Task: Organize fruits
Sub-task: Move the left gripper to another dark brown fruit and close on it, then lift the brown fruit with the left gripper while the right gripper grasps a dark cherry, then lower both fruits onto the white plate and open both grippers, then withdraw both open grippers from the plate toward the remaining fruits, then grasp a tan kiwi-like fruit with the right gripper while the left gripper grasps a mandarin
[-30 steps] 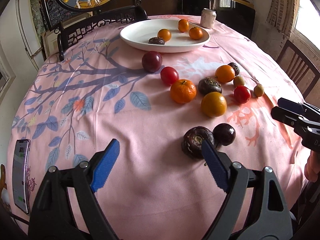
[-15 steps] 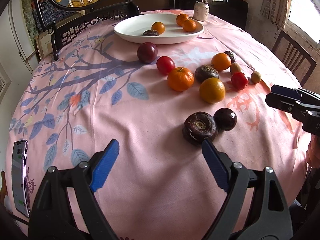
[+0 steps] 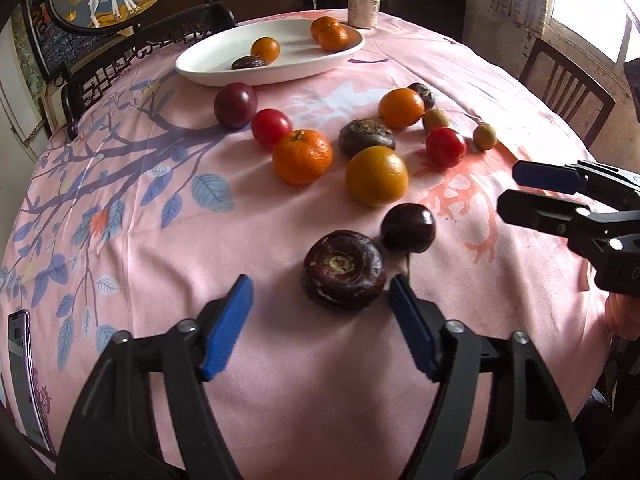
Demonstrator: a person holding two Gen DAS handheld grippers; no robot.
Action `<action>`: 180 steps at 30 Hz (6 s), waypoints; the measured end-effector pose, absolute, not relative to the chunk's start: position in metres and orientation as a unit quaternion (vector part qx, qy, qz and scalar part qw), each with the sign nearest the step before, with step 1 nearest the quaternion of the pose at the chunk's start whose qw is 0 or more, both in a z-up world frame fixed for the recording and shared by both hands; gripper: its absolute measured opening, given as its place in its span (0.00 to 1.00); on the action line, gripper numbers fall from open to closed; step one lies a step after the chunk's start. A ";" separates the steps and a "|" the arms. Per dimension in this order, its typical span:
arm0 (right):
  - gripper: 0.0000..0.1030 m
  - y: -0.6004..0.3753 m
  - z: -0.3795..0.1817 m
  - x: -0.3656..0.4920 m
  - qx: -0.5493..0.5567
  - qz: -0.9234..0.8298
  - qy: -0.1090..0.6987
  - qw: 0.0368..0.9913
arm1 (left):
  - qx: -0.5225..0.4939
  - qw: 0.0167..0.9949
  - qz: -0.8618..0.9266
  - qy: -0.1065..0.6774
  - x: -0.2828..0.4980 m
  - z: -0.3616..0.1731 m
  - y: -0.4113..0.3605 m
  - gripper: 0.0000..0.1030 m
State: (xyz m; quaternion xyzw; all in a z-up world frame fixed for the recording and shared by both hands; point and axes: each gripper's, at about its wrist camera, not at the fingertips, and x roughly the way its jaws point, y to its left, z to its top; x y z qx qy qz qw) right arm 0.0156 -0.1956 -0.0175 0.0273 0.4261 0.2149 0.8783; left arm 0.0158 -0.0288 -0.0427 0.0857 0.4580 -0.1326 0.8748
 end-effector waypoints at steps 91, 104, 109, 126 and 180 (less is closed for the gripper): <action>0.55 -0.185 0.021 0.137 -0.010 0.172 0.379 0.909 | -0.001 0.913 0.019 0.408 0.169 0.020 0.008 0.89; 0.55 -0.212 0.011 0.070 0.025 0.163 0.386 0.908 | 0.009 0.907 -0.004 0.421 0.102 0.003 0.002 0.90; 0.55 -0.218 0.000 0.054 0.030 0.158 0.396 0.904 | 0.002 0.903 -0.004 0.430 0.087 -0.007 0.007 0.90; 0.55 -0.227 -0.026 0.048 -0.006 0.093 0.432 0.897 | -0.012 0.895 -0.019 0.446 0.065 -0.022 0.015 0.90; 0.25 -0.218 -0.021 0.045 0.008 0.108 0.431 0.896 | 0.027 0.873 -0.076 0.481 0.092 -0.036 -0.025 0.37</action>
